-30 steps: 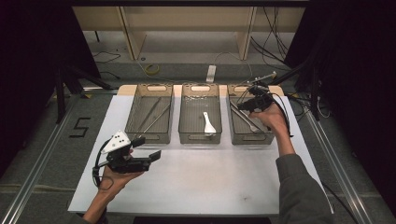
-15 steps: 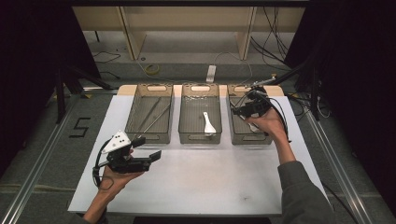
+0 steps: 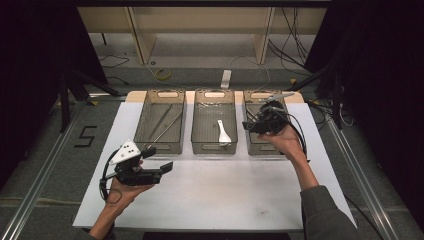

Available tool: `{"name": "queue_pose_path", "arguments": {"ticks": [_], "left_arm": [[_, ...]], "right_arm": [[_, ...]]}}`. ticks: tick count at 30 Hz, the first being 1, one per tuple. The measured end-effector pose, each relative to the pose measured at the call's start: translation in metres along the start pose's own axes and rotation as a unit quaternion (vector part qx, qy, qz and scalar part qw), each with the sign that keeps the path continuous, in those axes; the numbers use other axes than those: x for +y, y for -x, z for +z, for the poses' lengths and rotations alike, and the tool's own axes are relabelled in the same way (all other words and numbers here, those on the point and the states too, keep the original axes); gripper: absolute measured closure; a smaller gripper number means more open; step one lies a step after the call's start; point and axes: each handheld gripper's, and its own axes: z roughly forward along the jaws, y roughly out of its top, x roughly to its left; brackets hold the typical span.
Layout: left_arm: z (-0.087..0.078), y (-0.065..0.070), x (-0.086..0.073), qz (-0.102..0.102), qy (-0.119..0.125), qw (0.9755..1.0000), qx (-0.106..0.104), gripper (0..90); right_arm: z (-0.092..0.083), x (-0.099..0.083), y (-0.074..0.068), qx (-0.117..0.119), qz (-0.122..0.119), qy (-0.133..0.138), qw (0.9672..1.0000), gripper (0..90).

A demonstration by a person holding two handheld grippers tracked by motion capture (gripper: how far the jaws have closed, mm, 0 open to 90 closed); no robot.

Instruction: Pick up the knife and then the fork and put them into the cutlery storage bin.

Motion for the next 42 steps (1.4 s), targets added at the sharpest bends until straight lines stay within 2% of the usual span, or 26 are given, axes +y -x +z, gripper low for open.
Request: {"name": "queue_pose_path", "arguments": {"ticks": [15, 18, 25, 31, 36, 42], "left_arm": [[0.000, 0.000, 0.000, -0.003, 0.002, 1.0000, -0.002, 16.4], [-0.001, 0.000, 0.000, -0.004, 0.004, 1.0000, -0.002, 16.4], [0.000, 0.000, 0.000, -0.007, 0.003, 1.0000, -0.004, 16.4], [0.002, 0.000, 0.001, -0.008, 0.000, 0.9999, -0.008, 16.4], [0.001, -0.001, 0.000, -0.010, 0.000, 0.9999, -0.009, 16.4], [0.000, -0.001, 0.000, -0.015, 0.000, 0.9998, -0.014, 16.4]], "right_arm": [[-0.010, -0.022, -0.031, 0.033, -0.007, 0.048, 0.9983, 27.3], [-0.012, -0.024, -0.035, 0.036, -0.012, 0.050, 0.9980, 27.1], [-0.019, -0.033, -0.038, 0.047, -0.007, 0.067, 0.9966, 27.0], [-0.021, -0.044, -0.040, 0.057, -0.006, 0.071, 0.9958, 26.1], [-0.024, -0.052, -0.041, 0.062, 0.004, 0.088, 0.9942, 25.5], [-0.031, -0.065, -0.045, 0.068, 0.002, 0.102, 0.9925, 24.3]]}}
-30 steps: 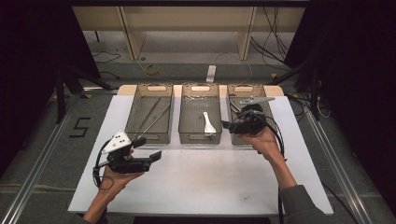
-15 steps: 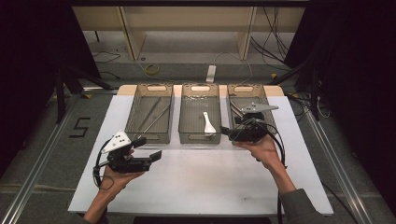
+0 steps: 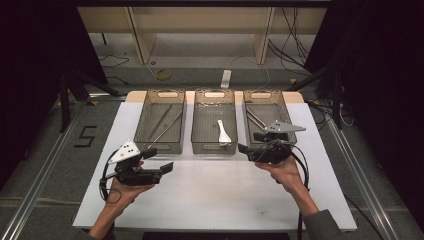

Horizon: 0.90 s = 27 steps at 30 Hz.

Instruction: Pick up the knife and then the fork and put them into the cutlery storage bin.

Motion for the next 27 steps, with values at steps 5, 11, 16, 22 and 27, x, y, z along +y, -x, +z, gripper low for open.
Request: {"name": "queue_pose_path", "arguments": {"ticks": [5, 11, 16, 22, 27], "left_arm": [[0.000, 0.001, 0.000, 0.003, -0.004, 1.0000, -0.005, 16.4], [0.001, 0.000, -0.001, -0.006, -0.002, 0.9999, -0.011, 16.4], [0.001, 0.000, -0.001, -0.011, -0.001, 0.9998, -0.018, 16.4], [0.002, 0.000, -0.001, -0.014, -0.004, 0.9996, -0.023, 16.4], [0.003, 0.001, -0.001, -0.012, -0.010, 0.9995, -0.028, 16.2]], "right_arm": [[-0.004, -0.013, -0.003, 0.003, -0.001, 0.005, 1.0000, 23.8], [-0.010, -0.022, -0.008, 0.007, -0.002, 0.017, 0.9998, 23.3], [-0.017, -0.031, -0.009, 0.005, 0.000, 0.023, 0.9997, 23.0], [-0.026, -0.042, -0.008, -0.001, 0.006, 0.035, 0.9994, 22.6], [-0.033, -0.051, -0.008, -0.004, 0.012, 0.039, 0.9992, 22.1]]}}
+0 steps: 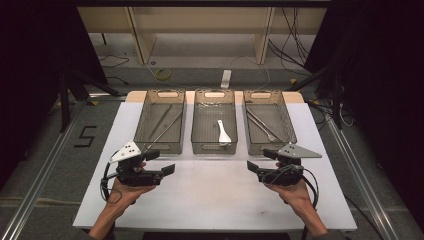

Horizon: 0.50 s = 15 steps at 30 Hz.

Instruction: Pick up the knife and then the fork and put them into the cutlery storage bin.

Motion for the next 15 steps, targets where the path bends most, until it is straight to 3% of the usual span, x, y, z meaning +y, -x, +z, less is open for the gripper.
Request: {"name": "queue_pose_path", "arguments": {"ticks": [15], "left_arm": [[0.001, 0.000, -0.001, 0.001, -0.008, 0.9999, -0.008, 15.9]], "right_arm": [[-0.012, -0.020, -0.008, 0.000, 0.006, -0.004, 1.0000, 21.4]]}}
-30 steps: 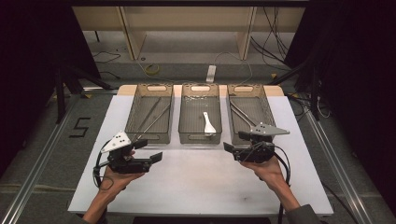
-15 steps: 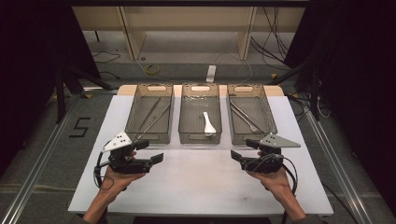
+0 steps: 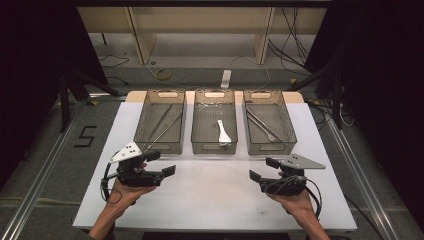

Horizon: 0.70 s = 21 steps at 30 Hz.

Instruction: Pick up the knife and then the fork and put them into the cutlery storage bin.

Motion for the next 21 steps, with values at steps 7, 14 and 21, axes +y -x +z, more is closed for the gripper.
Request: {"name": "queue_pose_path", "arguments": {"ticks": [7, 14, 21], "left_arm": [[0.0023, 0.0019, -0.0001, 0.006, -0.009, 0.9999, -0.006, 15.9], [0.0019, 0.0012, 0.0000, 0.005, -0.008, 0.9999, -0.006, 15.9], [0.0020, 0.0008, 0.0001, 0.005, -0.008, 0.9999, -0.005, 15.9]], "right_arm": [[-0.0040, -0.0046, 0.0025, -0.008, 0.005, 0.001, 1.0000, 21.4], [-0.0031, -0.0048, 0.0012, -0.010, 0.002, 0.002, 0.9999, 21.3], [-0.0029, -0.0046, 0.0008, -0.010, 0.000, 0.003, 0.9999, 21.2]]}}
